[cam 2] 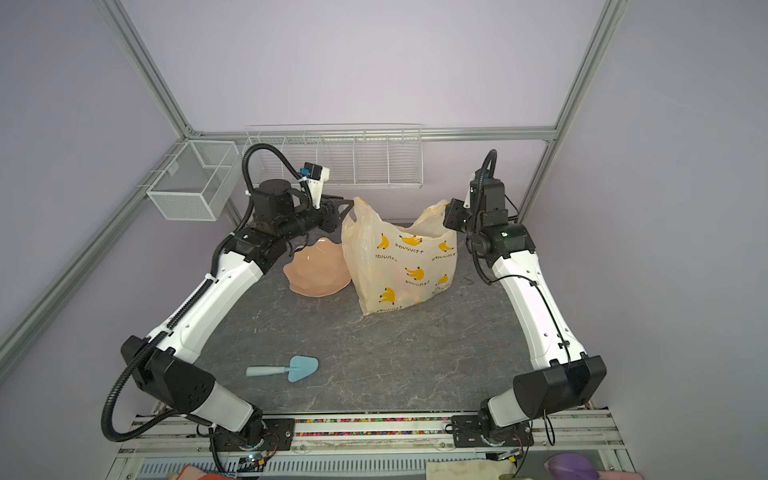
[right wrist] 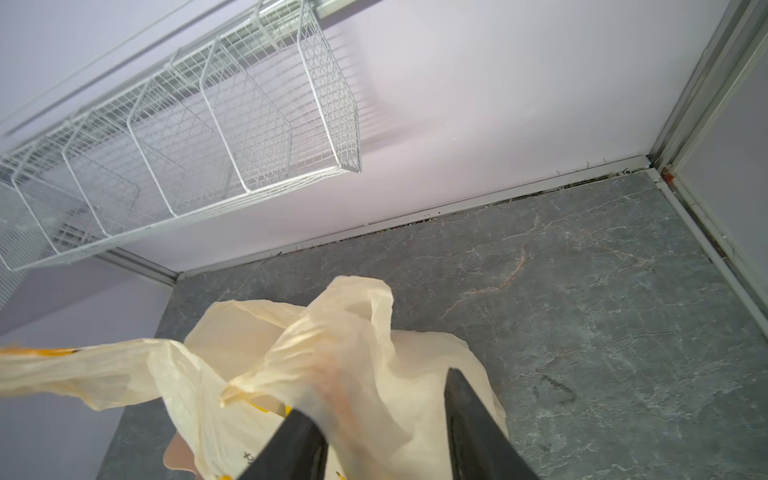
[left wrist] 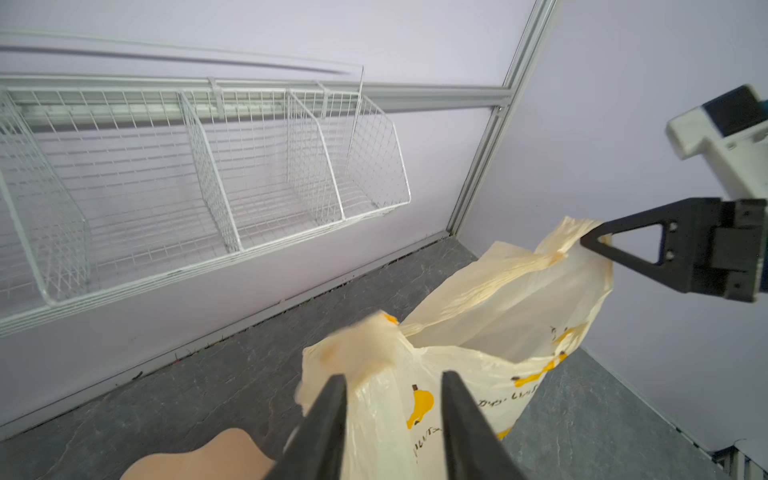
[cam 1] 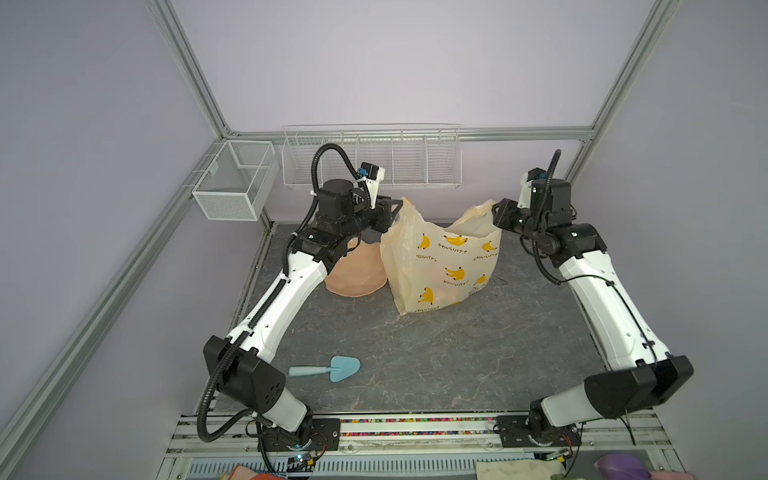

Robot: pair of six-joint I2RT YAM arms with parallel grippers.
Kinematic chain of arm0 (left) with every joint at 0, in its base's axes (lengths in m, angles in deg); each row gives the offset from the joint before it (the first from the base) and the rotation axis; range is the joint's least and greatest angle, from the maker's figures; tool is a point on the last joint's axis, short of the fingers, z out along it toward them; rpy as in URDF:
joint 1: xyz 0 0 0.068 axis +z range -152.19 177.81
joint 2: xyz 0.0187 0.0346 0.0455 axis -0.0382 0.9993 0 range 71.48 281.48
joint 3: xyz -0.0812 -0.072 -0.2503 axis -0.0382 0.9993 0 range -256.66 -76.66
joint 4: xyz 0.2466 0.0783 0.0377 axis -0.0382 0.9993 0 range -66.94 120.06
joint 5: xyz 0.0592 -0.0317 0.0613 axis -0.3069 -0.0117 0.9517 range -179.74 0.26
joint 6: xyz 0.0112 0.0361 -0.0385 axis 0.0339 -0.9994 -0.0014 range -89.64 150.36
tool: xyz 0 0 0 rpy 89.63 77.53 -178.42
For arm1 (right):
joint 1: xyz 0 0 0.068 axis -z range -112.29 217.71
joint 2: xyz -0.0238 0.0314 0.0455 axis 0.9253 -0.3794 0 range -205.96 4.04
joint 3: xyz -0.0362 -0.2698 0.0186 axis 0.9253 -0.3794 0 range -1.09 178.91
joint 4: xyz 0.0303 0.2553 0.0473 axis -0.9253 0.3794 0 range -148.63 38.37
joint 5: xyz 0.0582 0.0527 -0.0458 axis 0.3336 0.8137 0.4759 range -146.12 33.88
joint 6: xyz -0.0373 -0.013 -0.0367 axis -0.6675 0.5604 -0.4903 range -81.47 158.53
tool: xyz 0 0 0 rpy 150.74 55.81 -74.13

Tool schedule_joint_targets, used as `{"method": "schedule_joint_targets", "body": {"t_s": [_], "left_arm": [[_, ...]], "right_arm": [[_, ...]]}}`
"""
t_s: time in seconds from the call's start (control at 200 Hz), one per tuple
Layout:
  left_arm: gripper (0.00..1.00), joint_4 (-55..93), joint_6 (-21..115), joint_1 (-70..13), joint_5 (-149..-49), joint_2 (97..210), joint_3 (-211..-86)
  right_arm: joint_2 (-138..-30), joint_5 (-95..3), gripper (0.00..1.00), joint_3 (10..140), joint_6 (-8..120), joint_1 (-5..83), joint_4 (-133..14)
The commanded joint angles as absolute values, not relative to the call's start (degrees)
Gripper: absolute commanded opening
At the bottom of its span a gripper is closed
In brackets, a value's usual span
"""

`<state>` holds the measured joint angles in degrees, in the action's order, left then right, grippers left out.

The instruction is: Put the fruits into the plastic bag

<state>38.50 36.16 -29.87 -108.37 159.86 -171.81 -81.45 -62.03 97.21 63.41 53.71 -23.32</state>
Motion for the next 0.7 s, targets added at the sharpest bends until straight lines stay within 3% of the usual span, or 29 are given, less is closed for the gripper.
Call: {"method": "schedule_joint_targets", "body": {"t_s": [0.0, 0.08, 0.205, 0.37, 0.555, 0.695], "left_arm": [[0.68, 34.94, 38.9, -29.61, -109.81, 154.35, -170.32], [0.82, 34.8, 39.7, -29.62, -108.44, 151.16, -168.33], [0.93, 37.23, 39.91, -29.58, -103.56, 145.47, -165.8], [0.99, 42.34, 40.95, -29.44, -90.86, 137.09, -159.94], [0.99, 48.68, 45.82, -27.53, -76.34, 128.47, -146.85], [0.99, 42.82, 45.32, -25.07, -69.74, 122.48, -132.55]], "right_arm": [[-79.14, -61.39, 0.67, 98.63, 62.55, 54.17, -22.03], [-78.26, -61.14, 0.83, 98.67, 61.86, 54.84, -21.17], [-75.65, -61.03, 1.0, 98.81, 59.24, 57.77, -19.22], [-69.1, -60.96, 0.88, 94.42, 56.73, 63.3, -17.61], [-60.38, -62.33, 0.88, 77.87, 54.84, 67.0, -19.76], [-53.53, -66.51, 0.88, 59.36, 53.19, 67.17, -28.1]]}}
